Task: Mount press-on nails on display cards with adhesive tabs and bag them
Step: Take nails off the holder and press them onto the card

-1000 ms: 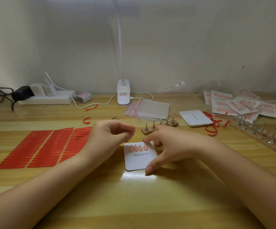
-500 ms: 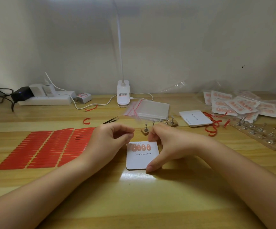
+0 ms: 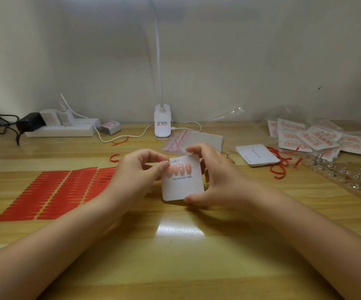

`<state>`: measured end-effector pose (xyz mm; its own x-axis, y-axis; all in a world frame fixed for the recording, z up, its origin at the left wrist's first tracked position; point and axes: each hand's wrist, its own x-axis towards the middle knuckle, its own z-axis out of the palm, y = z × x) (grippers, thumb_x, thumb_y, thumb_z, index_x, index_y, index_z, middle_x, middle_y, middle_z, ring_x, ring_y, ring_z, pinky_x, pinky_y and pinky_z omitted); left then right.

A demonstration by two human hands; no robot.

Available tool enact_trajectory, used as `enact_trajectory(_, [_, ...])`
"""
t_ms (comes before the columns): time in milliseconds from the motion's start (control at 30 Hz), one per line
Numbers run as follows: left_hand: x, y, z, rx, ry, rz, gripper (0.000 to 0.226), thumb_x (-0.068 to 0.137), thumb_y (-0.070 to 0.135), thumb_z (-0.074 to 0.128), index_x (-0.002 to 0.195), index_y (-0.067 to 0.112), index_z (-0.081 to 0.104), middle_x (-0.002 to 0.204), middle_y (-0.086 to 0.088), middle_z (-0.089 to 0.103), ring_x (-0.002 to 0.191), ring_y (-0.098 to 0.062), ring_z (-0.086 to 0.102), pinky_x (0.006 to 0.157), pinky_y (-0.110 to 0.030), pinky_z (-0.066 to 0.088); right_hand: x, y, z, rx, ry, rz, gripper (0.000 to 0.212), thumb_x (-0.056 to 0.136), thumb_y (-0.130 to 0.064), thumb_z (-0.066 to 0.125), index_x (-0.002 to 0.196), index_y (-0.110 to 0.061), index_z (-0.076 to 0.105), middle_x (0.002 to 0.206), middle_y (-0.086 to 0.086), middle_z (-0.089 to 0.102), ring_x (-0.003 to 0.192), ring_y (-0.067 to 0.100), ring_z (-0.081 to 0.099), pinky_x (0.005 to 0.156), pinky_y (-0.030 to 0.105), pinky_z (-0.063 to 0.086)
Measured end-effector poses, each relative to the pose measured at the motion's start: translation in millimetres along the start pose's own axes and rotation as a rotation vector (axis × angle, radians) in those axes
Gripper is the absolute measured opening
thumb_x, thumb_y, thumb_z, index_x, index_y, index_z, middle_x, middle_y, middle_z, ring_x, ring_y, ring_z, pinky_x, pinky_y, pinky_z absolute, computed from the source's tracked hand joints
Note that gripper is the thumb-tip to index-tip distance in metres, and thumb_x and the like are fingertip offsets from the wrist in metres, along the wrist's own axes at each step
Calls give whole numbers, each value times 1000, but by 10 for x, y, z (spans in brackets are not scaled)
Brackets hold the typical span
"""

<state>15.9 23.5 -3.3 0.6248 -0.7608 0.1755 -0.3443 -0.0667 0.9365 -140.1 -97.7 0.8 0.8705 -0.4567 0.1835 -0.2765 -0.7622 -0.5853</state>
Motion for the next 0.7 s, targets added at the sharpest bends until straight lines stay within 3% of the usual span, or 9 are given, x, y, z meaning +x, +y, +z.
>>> enact_trajectory(100, [32, 49, -63, -20, 47, 72, 8, 83, 14, 74, 85, 22, 73, 85, 3, 74, 84, -9, 70, 78, -32, 60, -25, -78, 5, 58, 90, -73, 103, 65, -29, 87, 146, -28, 24, 125, -14, 39, 95, -7, 48, 78, 7, 44])
enact_trajectory(200, [41, 108, -115, -110, 87, 147, 9, 82, 11, 74, 85, 19, 74, 87, 0, 75, 88, -15, 71, 81, -28, 58, -55, -178, -29, 404, 173, -79, 103, 68, -16, 87, 149, -23, 23, 121, -7, 50, 100, 5, 61, 82, 25, 55])
enact_trajectory(267, [44, 131, -148, -180, 88, 170, 7, 83, 11, 73, 89, 15, 75, 90, -3, 76, 90, -18, 72, 80, -30, 57, -53, -230, -45, 703, 178, -11, 89, 76, -9, 78, 148, -17, 26, 124, 3, 59, 105, 17, 65, 87, 33, 56])
enact_trajectory(333, [49, 157, -177, -213, 80, 195, 9, 84, 13, 72, 93, 14, 74, 90, -2, 76, 87, -15, 72, 74, -23, 57, -32, -287, -52, 879, 169, 82, 60, 87, 2, 64, 140, -10, 38, 115, 8, 68, 101, 21, 68, 85, 34, 57])
enact_trajectory(400, [55, 189, -195, -230, 90, 214, 8, 84, 13, 71, 91, 17, 74, 85, 2, 76, 79, -9, 71, 67, -17, 54, -21, -318, -53, 962, 158, 135, 36, 90, 10, 53, 123, -4, 55, 98, 8, 74, 88, 19, 72, 74, 31, 60])
enact_trajectory(500, [50, 224, -210, -184, 163, 312, 9, 85, 12, 70, 90, 19, 73, 74, 12, 73, 66, -3, 65, 62, -14, 51, -32, -339, -58, 1007, 142, 166, 27, 90, 12, 49, 101, -8, 64, 91, 10, 75, 81, 19, 73, 64, 25, 58])
enact_trajectory(600, [21, 257, -244, -97, 220, 436, 15, 88, 11, 69, 96, 22, 73, 70, 19, 69, 65, 0, 62, 60, -10, 46, -38, -350, -62, 1026, 160, 184, 28, 90, 13, 47, 105, -3, 64, 93, 14, 75, 82, 21, 73, 63, 25, 58])
enact_trajectory(700, [-9, 298, -245, -27, 209, 518, 21, 88, 10, 67, 107, 20, 70, 78, 13, 68, 70, -1, 63, 64, -10, 47, -54, -396, -61, 1025, 168, 176, 29, 89, 12, 49, 109, -3, 64, 93, 15, 75, 81, 22, 74, 62, 25, 58])
